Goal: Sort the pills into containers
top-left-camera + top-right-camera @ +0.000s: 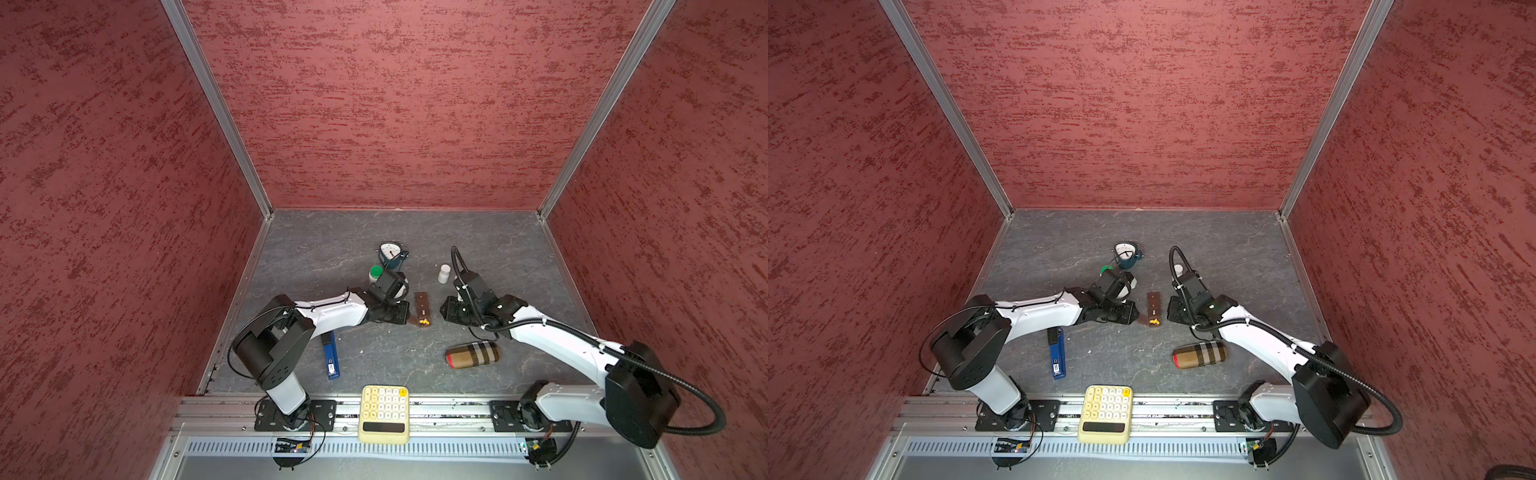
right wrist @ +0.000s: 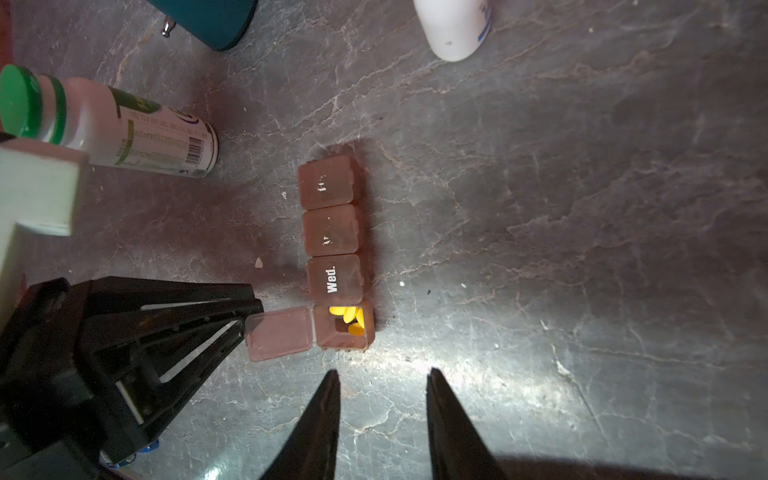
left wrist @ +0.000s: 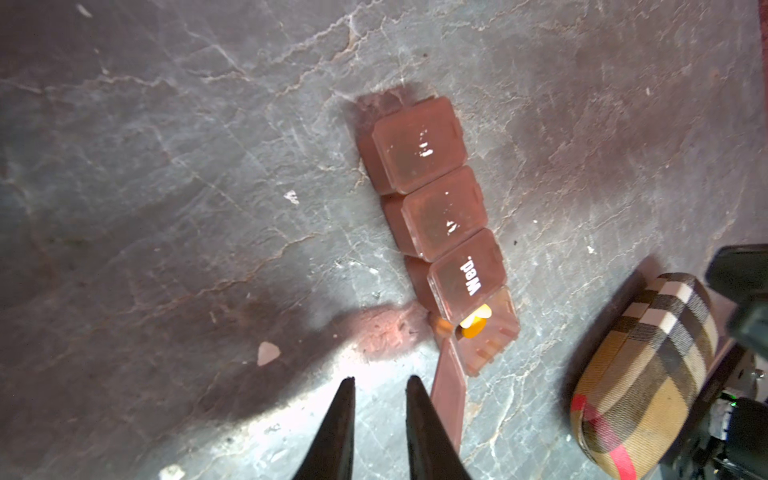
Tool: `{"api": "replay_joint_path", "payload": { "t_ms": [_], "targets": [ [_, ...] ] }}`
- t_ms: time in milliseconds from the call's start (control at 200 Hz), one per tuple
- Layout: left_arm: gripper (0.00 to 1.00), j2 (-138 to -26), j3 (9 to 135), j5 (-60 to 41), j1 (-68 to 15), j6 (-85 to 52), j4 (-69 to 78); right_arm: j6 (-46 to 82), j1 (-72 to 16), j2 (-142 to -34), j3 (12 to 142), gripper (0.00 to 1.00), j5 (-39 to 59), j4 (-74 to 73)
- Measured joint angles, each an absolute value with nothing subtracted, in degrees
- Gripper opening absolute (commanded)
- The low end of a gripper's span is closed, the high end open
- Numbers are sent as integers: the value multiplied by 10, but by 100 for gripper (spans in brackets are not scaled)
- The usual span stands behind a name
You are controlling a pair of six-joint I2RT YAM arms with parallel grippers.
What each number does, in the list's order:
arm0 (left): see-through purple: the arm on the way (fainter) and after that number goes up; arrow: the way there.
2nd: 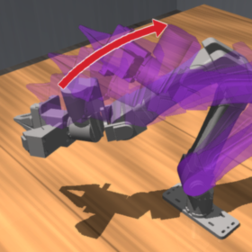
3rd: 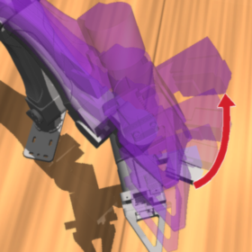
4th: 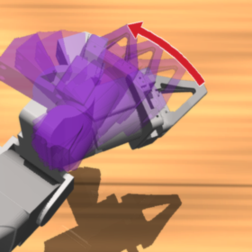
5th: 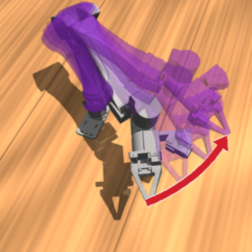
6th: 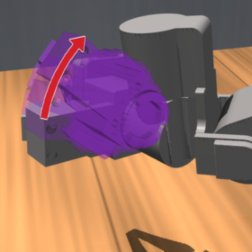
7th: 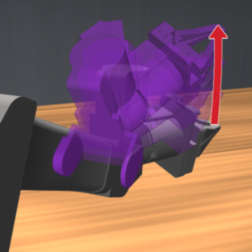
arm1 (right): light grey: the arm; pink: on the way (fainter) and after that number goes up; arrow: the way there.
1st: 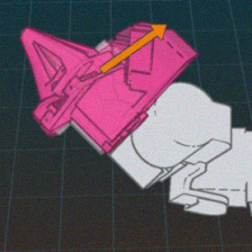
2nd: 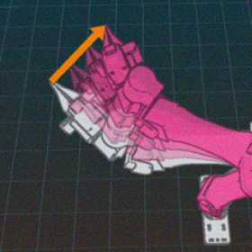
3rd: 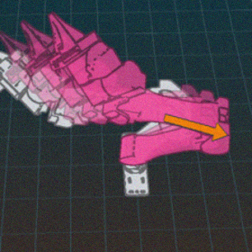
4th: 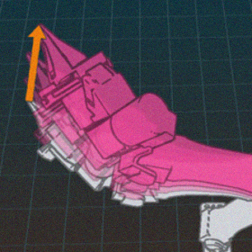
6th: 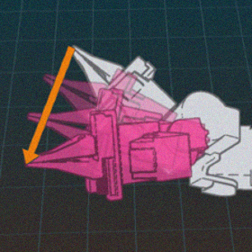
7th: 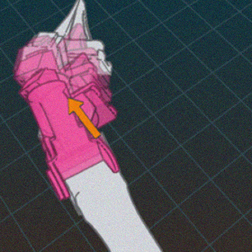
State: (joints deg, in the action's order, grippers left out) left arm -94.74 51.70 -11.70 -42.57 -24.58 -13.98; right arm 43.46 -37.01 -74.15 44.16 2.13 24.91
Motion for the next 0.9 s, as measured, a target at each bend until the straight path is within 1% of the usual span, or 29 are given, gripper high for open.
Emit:
{"api": "replay_joint_path", "payload": {
  "t_ms": [185, 286, 361, 561, 666, 701, 777, 897],
  "targets": [
    [32, -944, 535, -119, -431, -247, -145, 434, -370, -760, 441, 54, 38, 238],
    [32, -944, 547, -121, -437, -248, -145, 429, -369, -765, 441, 61, 51, 235],
    [33, -945, 556, -121, -442, -250, -145, 424, -368, -765, 441, 64, 62, 233],
    [34, -966, 578, -121, -456, -252, -140, 411, -358, -762, 441, 68, 81, 232],
    [35, -979, 580, -121, -460, -255, -140, 402, -347, -752, 441, 69, 88, 233],
    [37, -981, 580, -119, -460, -258, -140, 400, -343, -748, 441, 69, 88, 234],
    [45, -978, 578, -114, -460, -267, -139, 393, -337, -741, 441, 69, 88, 235],
    [49, -951, 563, -96, -455, -272, -142, 387, -334, -739, 441, 69, 88, 237]
  ]
}}
